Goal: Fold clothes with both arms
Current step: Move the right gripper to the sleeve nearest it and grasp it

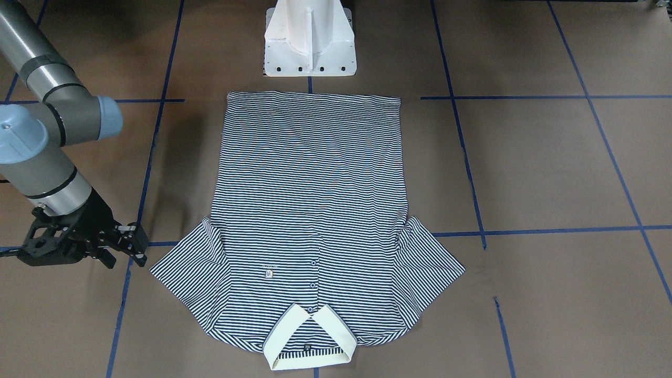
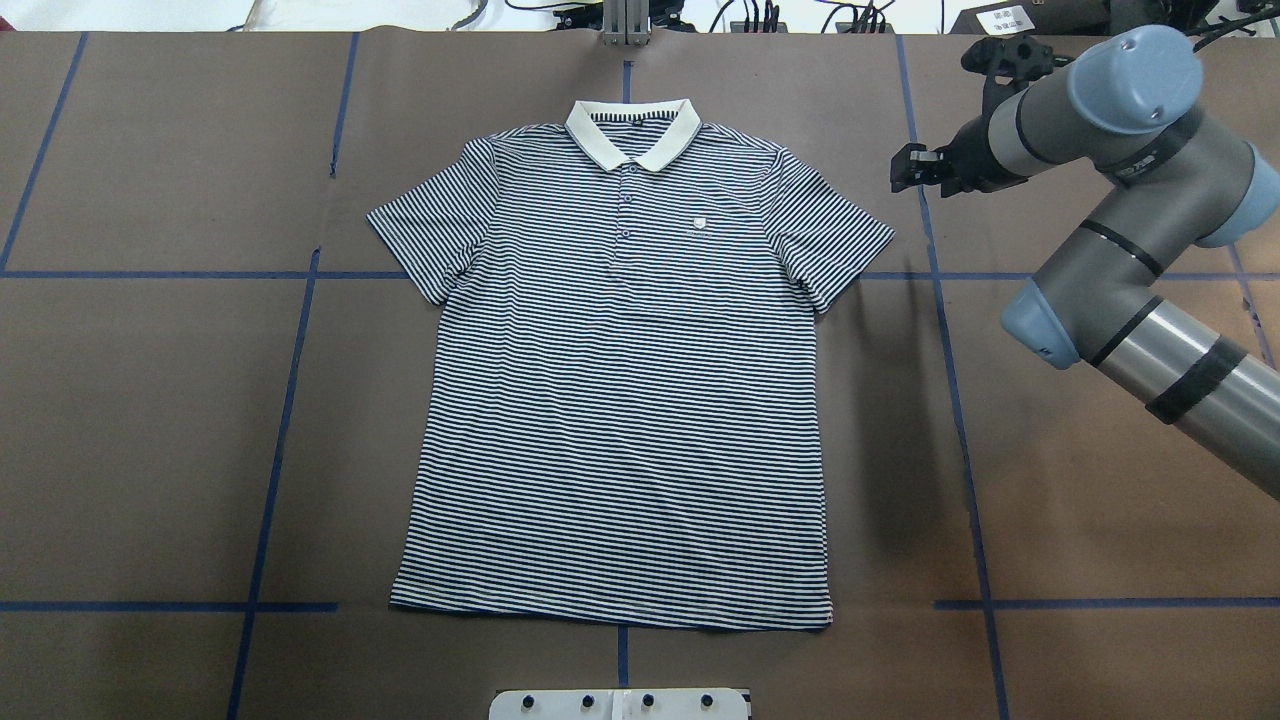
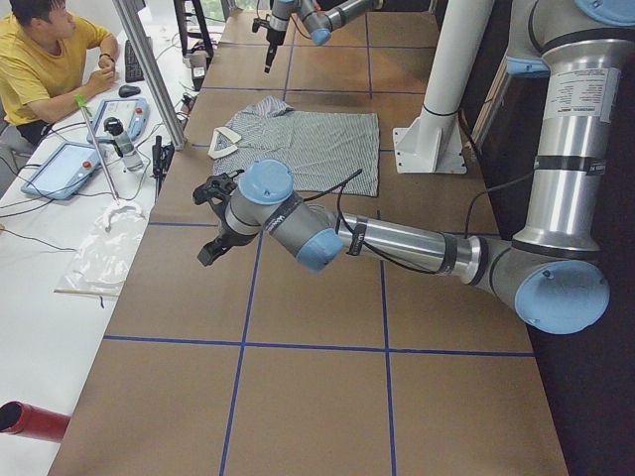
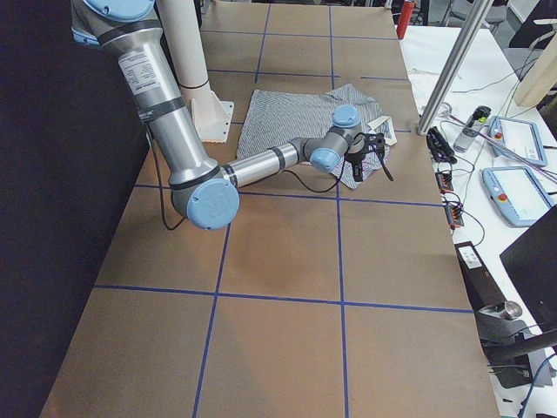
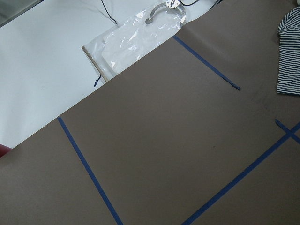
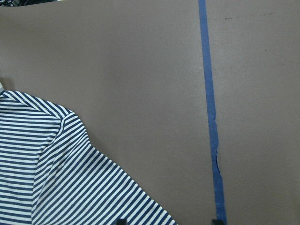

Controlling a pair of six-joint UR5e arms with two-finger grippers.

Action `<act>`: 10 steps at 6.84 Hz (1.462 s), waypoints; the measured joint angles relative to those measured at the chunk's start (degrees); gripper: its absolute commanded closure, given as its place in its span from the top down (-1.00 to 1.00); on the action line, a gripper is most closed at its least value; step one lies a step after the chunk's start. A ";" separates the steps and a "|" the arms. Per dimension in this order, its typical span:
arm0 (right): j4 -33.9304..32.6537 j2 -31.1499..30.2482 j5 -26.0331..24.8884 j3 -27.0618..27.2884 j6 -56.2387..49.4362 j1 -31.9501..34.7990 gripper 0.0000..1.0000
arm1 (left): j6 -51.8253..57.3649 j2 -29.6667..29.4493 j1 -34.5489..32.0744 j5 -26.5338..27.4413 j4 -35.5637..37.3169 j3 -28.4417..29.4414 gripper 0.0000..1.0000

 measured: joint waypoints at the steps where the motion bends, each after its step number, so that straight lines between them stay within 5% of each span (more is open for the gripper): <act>1: 0.86 0.84 -1.36 -2.07 0.35 -1.39 0.20 | 0.04 0.00 0.00 0.04 -0.01 0.03 1.00; 9: 1.22 2.50 -5.74 -7.31 0.42 -4.90 0.06 | 0.32 0.32 0.01 0.07 -0.06 0.15 1.00; 10: 1.21 2.53 -6.01 -7.50 0.41 -4.98 -0.49 | 0.35 0.37 0.01 0.07 -0.08 0.15 1.00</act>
